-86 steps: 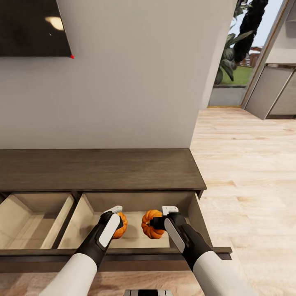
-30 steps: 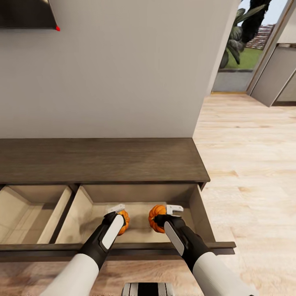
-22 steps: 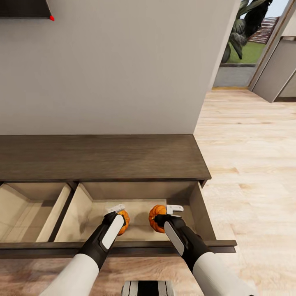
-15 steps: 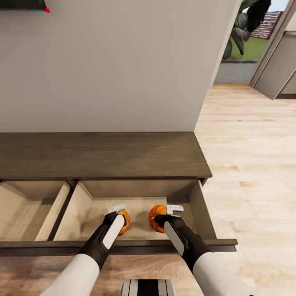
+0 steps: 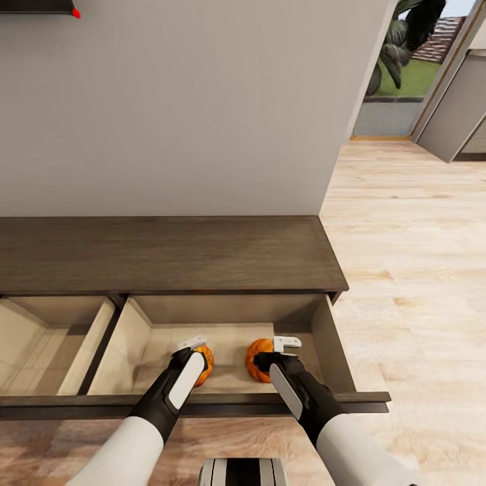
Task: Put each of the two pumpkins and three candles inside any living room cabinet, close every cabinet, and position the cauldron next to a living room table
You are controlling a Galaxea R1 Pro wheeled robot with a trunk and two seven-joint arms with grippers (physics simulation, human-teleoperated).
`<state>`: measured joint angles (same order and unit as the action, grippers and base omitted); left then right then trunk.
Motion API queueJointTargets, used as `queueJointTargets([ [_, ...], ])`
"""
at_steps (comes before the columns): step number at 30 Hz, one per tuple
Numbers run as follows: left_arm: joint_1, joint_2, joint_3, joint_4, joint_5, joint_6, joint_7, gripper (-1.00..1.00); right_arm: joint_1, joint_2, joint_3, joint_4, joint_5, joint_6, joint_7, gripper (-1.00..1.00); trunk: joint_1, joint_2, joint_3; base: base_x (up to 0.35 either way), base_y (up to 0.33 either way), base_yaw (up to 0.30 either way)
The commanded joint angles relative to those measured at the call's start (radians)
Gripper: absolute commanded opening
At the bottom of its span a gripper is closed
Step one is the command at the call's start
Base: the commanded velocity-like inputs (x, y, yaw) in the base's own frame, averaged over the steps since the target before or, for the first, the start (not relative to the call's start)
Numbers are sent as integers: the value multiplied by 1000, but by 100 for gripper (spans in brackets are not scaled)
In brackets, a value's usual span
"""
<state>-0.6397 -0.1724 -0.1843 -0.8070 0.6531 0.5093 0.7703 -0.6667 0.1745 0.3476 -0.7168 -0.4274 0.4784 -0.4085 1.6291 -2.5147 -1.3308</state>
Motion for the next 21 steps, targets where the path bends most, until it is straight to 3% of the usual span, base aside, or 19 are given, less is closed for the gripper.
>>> queueJointTargets([
  [1, 0, 1, -3, -1, 6, 3, 9, -100, -1, 0, 2, -1, -8, 3, -9, 100, 0, 0, -1, 0, 0, 0],
  [2, 0, 1, -3, -1, 6, 2, 9, -100, -1, 0, 2, -1, -8, 3, -9, 100, 0, -1, -5, 0, 0, 0],
  [3, 0, 1, -3, -1, 5, 2, 9, 100, -1, 0, 2, -1, -8, 3, -8, 100, 1, -1, -9, 0, 0, 0],
  [13, 0, 1, -3, -1, 11, 2, 10, 100, -1, 0, 2, -1, -8, 5, -8, 100, 1, -1, -9, 0, 0, 0],
  [21, 0, 1, -1, -1, 15, 4, 10, 100, -1, 0, 2, -3, -7, 10, -5, 100, -3, 1, 22, 0, 0, 0],
])
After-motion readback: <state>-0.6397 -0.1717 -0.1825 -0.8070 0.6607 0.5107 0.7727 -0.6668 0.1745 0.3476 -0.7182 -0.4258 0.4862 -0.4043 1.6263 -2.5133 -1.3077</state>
